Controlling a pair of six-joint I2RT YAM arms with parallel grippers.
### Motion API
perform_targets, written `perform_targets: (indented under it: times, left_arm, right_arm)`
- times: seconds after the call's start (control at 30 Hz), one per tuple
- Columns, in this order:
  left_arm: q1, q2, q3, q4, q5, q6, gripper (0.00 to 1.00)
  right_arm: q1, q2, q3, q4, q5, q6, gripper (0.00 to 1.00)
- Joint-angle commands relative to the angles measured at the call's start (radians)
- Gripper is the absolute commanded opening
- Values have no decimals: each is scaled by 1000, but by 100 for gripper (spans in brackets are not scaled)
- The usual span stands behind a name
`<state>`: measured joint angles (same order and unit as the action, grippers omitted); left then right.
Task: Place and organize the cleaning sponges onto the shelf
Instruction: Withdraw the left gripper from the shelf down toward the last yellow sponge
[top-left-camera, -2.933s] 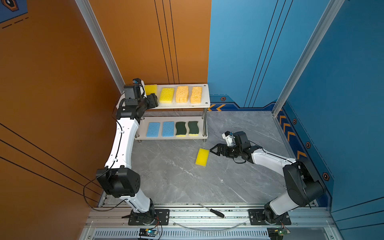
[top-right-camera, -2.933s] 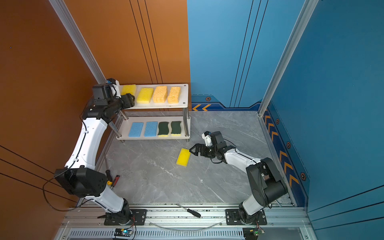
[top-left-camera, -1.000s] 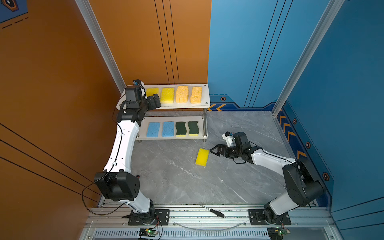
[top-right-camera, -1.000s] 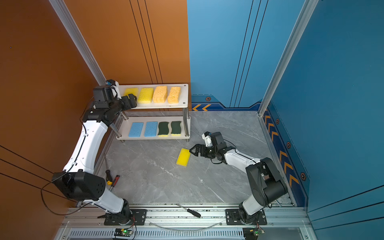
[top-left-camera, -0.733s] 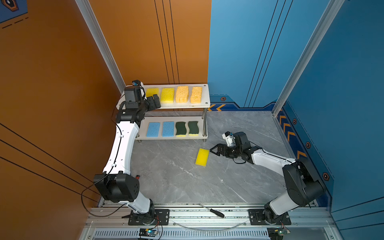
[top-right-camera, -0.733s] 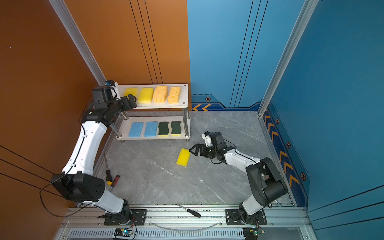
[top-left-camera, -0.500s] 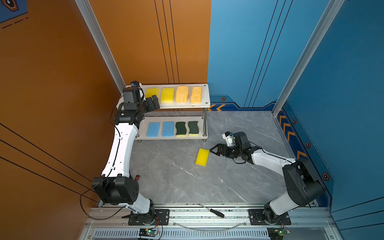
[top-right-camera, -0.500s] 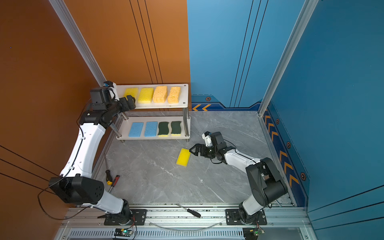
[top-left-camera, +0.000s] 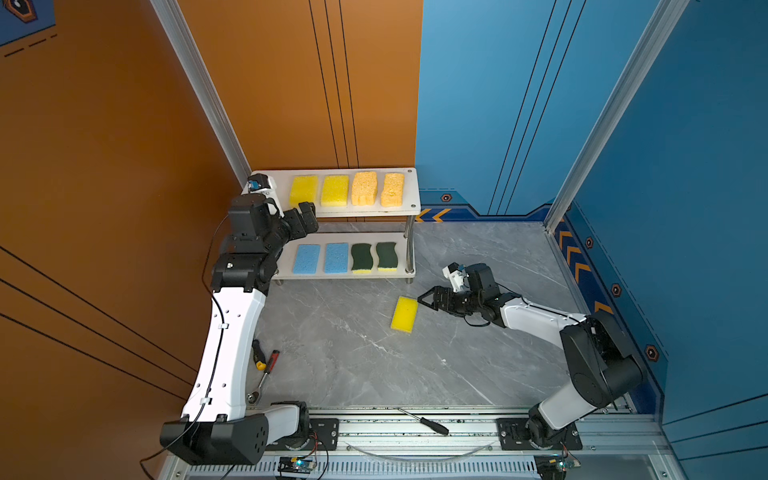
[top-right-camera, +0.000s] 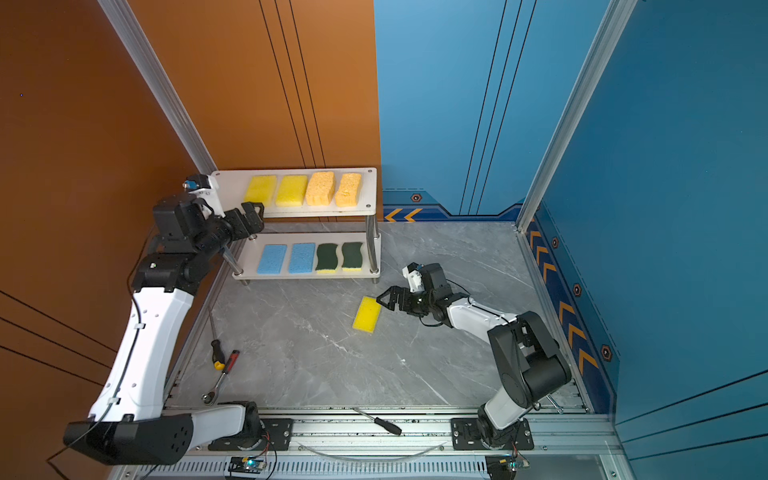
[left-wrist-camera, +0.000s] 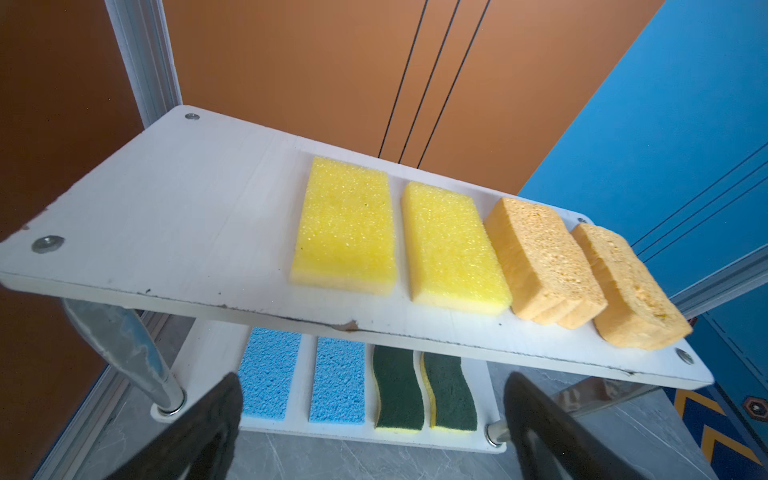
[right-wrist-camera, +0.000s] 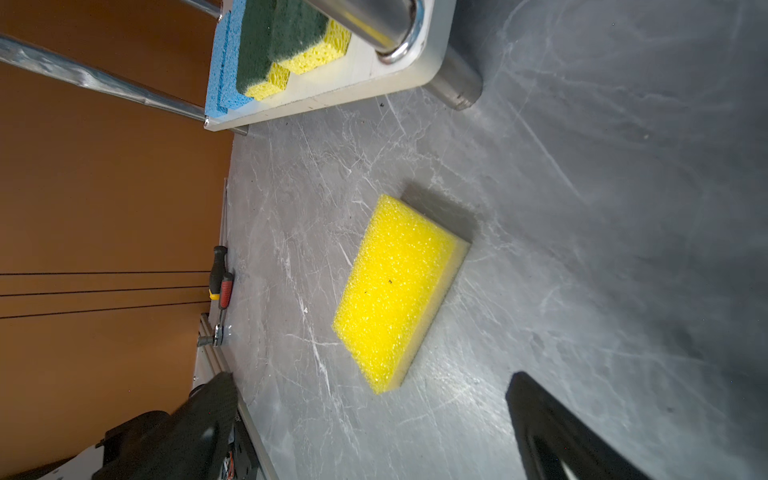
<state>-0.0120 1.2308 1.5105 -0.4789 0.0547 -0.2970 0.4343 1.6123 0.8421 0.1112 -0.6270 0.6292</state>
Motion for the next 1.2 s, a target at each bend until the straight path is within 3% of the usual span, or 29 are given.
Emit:
perform_targets:
  times: [0.0,0.47,0.9,1.17]
  left_arm:
    - [-41,-50,-85,34,11,-22,98]
    - [-360,-145,-506,111,-135,-54,98]
    - [-402,-230,-752,181,-105,-82,98]
    - [-404,-155,-789,282,41,6,98]
  right_arm:
    - [19,32,0,61,-32,39,100]
    - [130,167,19,153,-55,101,100]
    - [181,340,90,368,-157,244,100]
    - [90,255,-17,409,-154,263,100]
